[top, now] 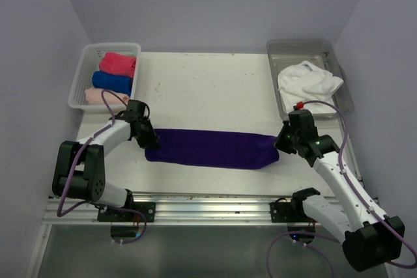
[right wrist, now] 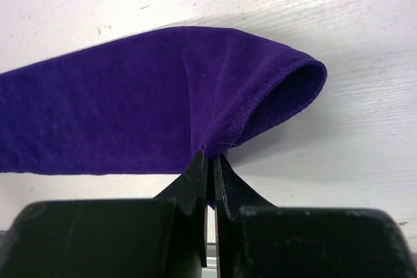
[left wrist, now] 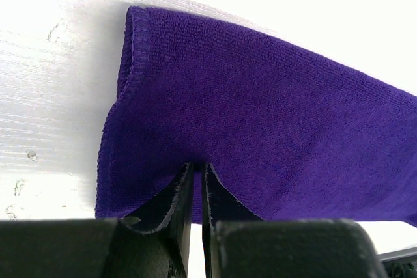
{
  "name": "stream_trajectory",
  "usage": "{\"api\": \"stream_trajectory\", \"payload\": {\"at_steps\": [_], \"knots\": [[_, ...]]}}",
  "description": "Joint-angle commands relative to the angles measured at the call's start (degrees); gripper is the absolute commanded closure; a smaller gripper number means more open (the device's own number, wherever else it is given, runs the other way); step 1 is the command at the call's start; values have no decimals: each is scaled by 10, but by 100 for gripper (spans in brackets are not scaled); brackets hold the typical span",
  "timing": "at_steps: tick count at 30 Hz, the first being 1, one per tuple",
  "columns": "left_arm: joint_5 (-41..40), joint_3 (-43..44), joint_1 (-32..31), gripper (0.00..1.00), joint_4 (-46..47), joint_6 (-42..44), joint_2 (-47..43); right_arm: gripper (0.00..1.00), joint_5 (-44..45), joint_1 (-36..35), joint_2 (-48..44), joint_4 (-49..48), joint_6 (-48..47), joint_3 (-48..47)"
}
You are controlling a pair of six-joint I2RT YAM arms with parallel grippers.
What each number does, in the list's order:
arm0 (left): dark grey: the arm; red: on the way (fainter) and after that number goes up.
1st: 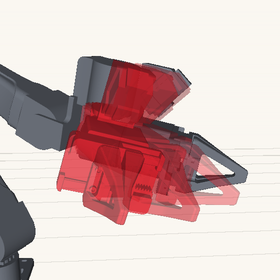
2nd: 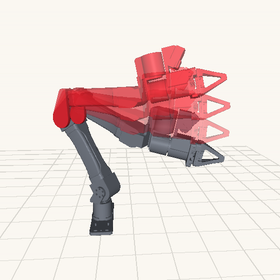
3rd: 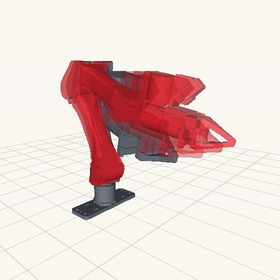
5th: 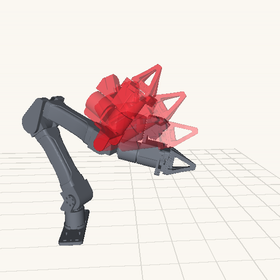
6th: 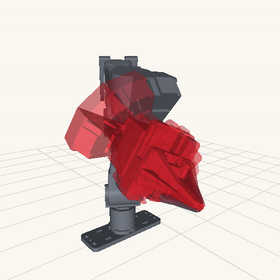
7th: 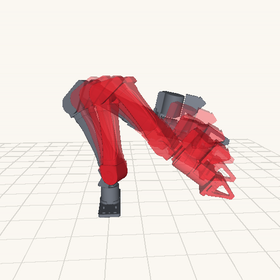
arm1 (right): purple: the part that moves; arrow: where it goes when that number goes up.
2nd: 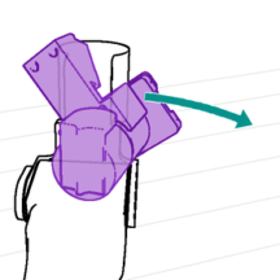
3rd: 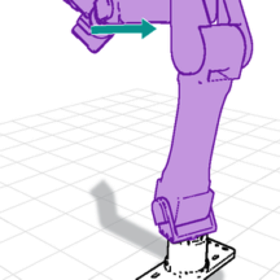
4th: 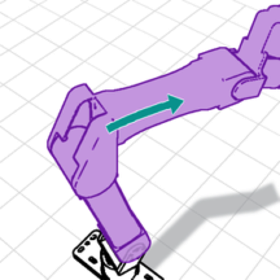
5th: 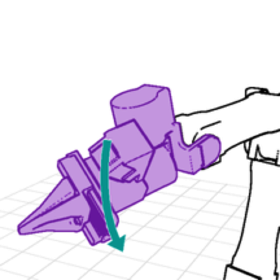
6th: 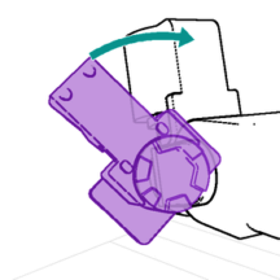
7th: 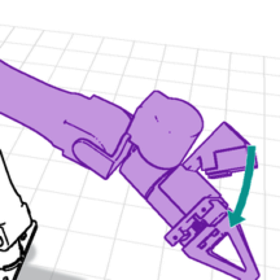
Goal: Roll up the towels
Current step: Fold the towel
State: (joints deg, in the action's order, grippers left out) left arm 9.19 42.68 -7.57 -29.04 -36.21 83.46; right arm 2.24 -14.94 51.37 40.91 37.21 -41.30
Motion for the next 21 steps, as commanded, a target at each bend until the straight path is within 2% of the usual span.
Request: {"api": "stream_trajectory", "payload": {"at_steps": [1,15,21], "knots": [[2,5,-2,87,15,13,1,100,17,-26,7,-25,18,-24],[14,1,-4,88,16,24,1,100,62,-220,99,-92,79,-64],[16,2,-10,87,10,33,-4,100,117,-236,91,-66,88,-74]]}}
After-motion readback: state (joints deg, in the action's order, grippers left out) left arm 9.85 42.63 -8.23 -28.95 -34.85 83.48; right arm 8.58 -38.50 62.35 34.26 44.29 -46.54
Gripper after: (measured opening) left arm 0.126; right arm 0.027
